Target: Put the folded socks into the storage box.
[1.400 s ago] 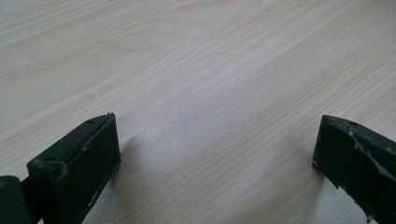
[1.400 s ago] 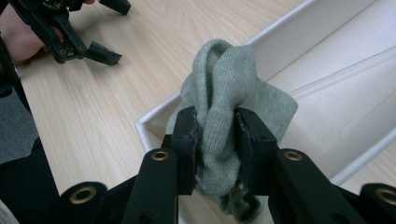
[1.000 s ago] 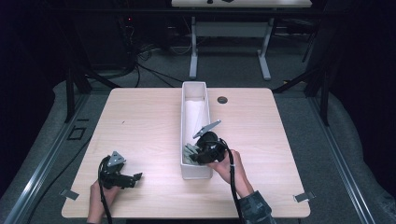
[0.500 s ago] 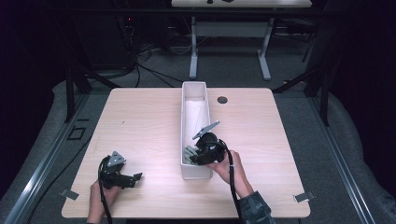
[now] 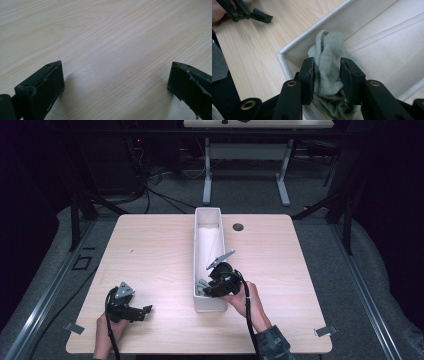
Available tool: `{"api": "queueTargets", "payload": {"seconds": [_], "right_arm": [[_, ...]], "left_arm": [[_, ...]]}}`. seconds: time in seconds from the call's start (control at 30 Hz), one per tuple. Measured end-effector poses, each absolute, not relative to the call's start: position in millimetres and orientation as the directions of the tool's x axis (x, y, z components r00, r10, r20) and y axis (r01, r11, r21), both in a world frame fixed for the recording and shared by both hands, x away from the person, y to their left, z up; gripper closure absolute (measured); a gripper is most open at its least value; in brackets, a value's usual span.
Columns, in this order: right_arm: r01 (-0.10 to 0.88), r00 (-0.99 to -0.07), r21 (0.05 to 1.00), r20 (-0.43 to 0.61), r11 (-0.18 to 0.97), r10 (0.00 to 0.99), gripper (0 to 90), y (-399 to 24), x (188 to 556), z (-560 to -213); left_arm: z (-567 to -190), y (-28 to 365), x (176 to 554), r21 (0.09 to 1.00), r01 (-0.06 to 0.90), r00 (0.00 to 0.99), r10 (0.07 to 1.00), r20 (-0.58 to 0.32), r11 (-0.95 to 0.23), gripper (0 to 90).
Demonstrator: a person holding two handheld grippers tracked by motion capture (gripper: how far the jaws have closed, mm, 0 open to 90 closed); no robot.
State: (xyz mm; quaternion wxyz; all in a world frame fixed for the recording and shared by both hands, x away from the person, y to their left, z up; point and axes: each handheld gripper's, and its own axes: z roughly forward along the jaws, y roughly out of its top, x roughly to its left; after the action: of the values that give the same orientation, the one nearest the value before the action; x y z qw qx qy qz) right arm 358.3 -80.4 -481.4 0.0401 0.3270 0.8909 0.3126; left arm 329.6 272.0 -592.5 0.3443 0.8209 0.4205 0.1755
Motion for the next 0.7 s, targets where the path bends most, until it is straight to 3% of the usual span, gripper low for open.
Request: {"api": "queueTargets", "payload": {"seconds": [0.7], "right_arm": [[0.548,-0.787,0.586,0.122,0.596,0.604,70.6,-82.6,358.2,-480.3]], "left_arm": [[-592.5,272.0,329.6,0.713,0.57,0.585,0.811,-0.002,-0.41,0.4]]}}
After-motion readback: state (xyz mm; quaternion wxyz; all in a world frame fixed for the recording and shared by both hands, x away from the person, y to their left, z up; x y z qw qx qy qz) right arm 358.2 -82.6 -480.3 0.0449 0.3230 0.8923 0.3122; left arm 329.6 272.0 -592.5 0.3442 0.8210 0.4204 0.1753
